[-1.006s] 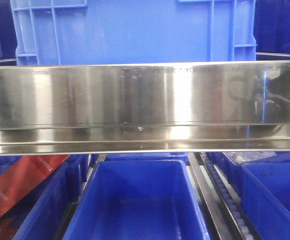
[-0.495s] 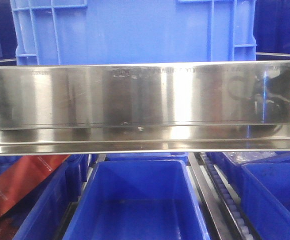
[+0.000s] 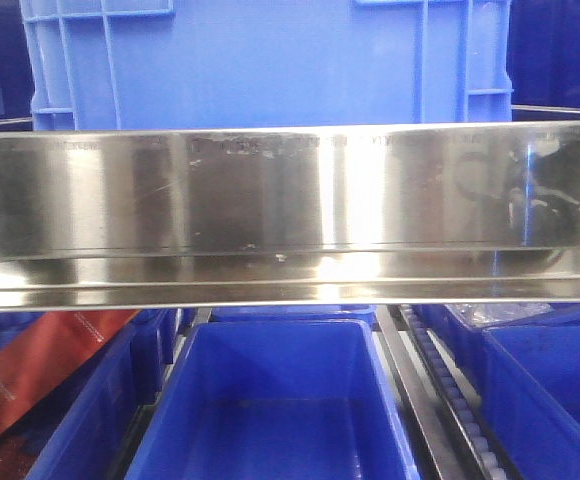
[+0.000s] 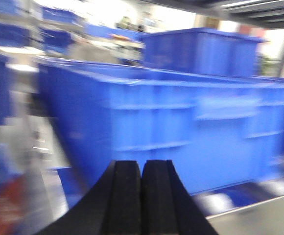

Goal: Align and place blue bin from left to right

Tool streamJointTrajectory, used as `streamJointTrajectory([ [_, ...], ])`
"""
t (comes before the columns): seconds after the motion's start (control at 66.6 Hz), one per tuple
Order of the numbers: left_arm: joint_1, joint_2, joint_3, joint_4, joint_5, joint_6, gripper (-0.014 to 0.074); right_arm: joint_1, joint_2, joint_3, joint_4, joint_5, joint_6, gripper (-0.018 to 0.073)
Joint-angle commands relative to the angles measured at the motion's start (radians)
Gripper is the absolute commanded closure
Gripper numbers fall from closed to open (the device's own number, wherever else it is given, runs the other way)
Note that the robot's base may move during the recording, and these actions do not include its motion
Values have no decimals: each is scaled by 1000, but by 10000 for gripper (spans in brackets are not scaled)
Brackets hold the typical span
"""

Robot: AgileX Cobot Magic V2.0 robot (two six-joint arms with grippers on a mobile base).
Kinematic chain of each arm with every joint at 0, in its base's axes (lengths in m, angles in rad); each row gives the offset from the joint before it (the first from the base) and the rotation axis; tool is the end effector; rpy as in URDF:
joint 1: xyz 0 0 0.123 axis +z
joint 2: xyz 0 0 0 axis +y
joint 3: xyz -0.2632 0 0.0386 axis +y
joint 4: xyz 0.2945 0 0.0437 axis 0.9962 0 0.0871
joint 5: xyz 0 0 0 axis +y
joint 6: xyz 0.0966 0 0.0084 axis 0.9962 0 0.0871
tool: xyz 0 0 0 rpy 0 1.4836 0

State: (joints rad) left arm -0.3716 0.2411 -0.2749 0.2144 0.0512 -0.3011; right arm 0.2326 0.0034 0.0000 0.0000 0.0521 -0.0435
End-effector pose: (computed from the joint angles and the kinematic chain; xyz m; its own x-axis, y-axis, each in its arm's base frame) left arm 0.1338 -0.0510 0.2838 0.0352 -0.1069 -0.9936 0.3574 0.9299 -0.0874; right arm 0.1250 0.0296 0.2082 0.0408 -0.0350 -0.9986 -0.2289 0.9725 -0.0435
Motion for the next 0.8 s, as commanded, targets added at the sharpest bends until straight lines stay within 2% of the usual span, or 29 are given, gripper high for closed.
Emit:
streamJointTrajectory([
  [0.0, 65, -77, 41, -49, 31, 93, 707, 1, -3, 0, 0, -26, 1, 638],
  [0.15, 188, -191, 123, -65, 67, 93, 707, 1, -3, 0, 0, -26, 1, 638],
  [0.345, 286, -241, 216, -83, 65, 93, 707, 1, -3, 0, 0, -26, 1, 638],
  [0.45, 309, -241, 270, -97, 30, 99, 707, 1, -3, 0, 0, -26, 1, 638],
  [0.525, 309, -241, 275, -130, -21, 155, 707, 1, -3, 0, 0, -26, 1, 638],
  [0.69, 309, -241, 275, -159, 2, 247, 707, 1, -3, 0, 0, -26, 1, 638],
  [0.78, 309, -241, 275, -161, 2, 249, 707, 1, -3, 0, 0, -26, 1, 638],
])
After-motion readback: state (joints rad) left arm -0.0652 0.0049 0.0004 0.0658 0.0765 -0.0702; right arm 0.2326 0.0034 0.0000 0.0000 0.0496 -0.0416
